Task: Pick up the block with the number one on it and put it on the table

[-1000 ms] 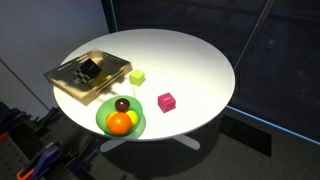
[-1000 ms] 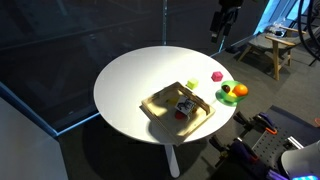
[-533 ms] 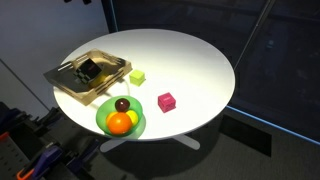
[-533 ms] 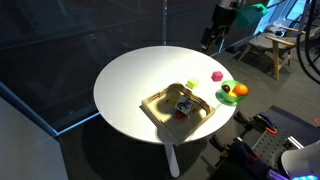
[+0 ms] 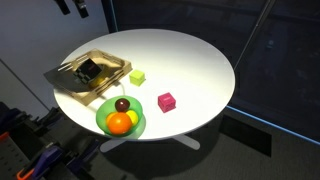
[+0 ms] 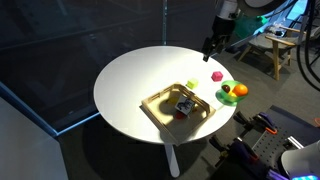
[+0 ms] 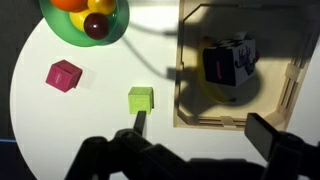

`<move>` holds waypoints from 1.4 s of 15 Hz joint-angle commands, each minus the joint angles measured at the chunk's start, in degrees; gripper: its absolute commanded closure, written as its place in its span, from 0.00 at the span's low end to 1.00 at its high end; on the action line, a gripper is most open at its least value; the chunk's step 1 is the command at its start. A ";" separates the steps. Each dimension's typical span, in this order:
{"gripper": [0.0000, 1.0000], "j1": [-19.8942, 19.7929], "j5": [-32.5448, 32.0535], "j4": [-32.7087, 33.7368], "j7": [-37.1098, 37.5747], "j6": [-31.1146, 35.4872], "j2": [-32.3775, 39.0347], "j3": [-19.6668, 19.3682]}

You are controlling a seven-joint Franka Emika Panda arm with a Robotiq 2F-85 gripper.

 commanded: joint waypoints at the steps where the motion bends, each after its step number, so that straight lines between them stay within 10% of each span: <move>1: 0.00 -0.11 0.05 0.05 -0.05 -0.12 0.11 0.10; 21: 0.00 3.15 -0.14 1.72 -1.33 10.47 15.11 1.99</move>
